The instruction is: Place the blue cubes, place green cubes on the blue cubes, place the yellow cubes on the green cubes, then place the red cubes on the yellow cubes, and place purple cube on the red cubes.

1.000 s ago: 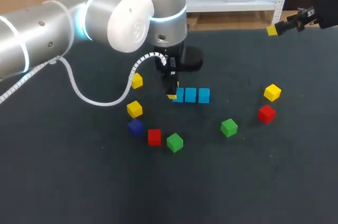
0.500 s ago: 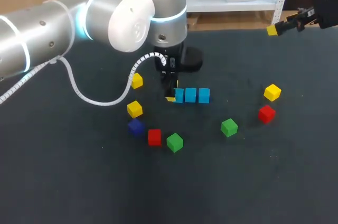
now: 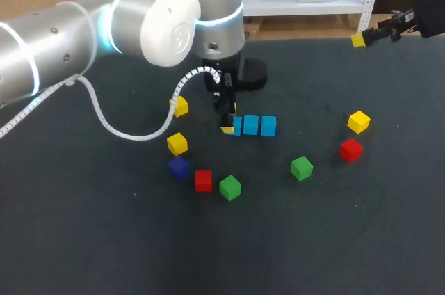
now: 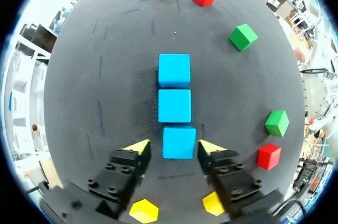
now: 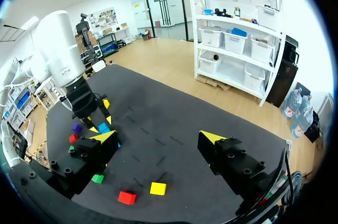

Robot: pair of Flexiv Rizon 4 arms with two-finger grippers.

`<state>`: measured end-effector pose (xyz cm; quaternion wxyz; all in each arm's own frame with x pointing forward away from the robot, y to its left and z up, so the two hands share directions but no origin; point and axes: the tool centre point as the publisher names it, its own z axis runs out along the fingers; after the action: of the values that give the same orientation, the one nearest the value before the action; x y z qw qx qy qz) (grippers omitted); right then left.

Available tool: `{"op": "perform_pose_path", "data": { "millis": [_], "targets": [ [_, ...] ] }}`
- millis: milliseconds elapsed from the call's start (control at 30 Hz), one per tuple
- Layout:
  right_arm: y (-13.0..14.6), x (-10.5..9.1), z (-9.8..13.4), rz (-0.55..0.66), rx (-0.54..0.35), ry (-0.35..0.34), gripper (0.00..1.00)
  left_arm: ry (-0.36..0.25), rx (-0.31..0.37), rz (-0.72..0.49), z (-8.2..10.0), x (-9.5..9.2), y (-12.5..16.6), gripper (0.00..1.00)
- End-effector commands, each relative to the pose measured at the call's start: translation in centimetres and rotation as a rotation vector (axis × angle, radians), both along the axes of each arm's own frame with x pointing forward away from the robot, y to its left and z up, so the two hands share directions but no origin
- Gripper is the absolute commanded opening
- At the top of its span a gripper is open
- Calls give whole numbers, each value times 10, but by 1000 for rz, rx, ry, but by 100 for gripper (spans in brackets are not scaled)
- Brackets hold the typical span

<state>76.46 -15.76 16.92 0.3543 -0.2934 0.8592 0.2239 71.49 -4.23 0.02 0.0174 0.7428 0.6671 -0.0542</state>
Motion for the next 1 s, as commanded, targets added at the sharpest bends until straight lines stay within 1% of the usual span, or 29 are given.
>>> {"op": "perform_pose_path", "data": {
  "millis": [33, 467, 767, 800, 833, 867, 1000],
  "targets": [
    [0, 0, -1, 2, 3, -1, 100, 5, 2, -1, -1, 2, 0, 48],
    [0, 0, -1, 2, 3, -1, 100, 0, -4, 14, -1, 4, -1, 45],
    [0, 0, -1, 2, 3, -1, 100, 4, -2, 14, -1, 4, -1, 47],
    [0, 0, -1, 2, 3, -1, 100, 6, -2, 13, -1, 4, -1, 49],
    [0, 0, -1, 2, 3, -1, 100, 7, -2, 12, -1, 3, -1, 64],
    [0, 0, -1, 2, 3, -1, 100, 8, -1, 11, -1, 3, -1, 100],
    [0, 0, -1, 2, 3, -1, 100, 8, -6, 22, -1, 3, 0, 100]
  ]
}}
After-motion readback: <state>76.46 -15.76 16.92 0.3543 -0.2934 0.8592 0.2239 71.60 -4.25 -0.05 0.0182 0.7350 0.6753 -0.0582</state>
